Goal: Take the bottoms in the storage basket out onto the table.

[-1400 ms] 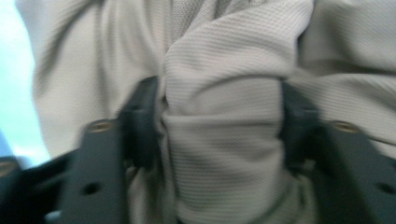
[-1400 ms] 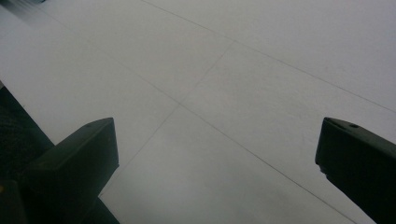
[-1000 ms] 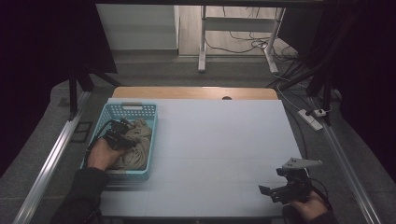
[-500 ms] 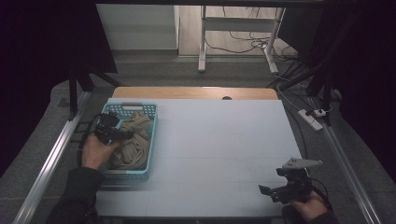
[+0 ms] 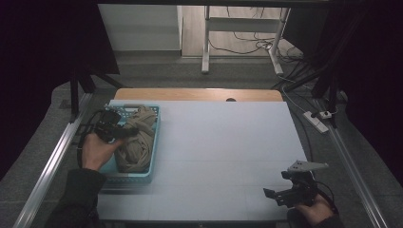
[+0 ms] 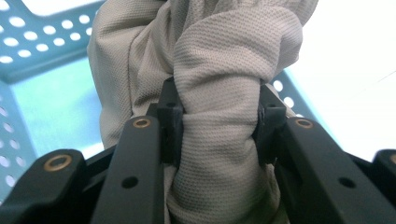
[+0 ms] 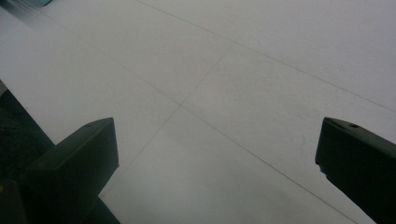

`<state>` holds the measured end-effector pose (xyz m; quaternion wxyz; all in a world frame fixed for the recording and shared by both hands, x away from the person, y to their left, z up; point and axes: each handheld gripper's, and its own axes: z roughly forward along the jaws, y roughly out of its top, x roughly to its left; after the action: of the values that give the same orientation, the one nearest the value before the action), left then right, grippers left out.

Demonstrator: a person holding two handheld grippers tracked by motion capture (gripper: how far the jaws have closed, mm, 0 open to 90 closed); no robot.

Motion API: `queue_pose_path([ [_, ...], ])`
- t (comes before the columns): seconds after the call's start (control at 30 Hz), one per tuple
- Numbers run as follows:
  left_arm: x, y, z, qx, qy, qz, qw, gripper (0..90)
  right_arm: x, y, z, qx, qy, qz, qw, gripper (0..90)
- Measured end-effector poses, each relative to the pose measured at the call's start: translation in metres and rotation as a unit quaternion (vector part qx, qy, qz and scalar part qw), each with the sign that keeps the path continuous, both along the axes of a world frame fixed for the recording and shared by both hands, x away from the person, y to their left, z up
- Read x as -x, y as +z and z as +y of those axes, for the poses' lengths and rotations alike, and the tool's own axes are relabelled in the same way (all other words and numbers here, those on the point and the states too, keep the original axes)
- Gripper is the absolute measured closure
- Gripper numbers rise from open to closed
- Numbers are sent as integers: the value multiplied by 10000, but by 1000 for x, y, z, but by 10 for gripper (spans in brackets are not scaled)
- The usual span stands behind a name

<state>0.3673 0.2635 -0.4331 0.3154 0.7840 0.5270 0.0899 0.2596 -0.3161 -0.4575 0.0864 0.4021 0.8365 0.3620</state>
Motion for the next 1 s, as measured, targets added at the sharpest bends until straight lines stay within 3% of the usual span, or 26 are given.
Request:
queue_pose_path([
  [0.5, 6, 37, -3, 3, -133, -452, 9989, 636, 0, 0, 0, -3, -33, 26, 10000, 0],
  [1.0, 3, 71, -7, 154, -217, -910, 9955, 635, 0, 0, 0, -18, -39, 30, 10000, 0],
])
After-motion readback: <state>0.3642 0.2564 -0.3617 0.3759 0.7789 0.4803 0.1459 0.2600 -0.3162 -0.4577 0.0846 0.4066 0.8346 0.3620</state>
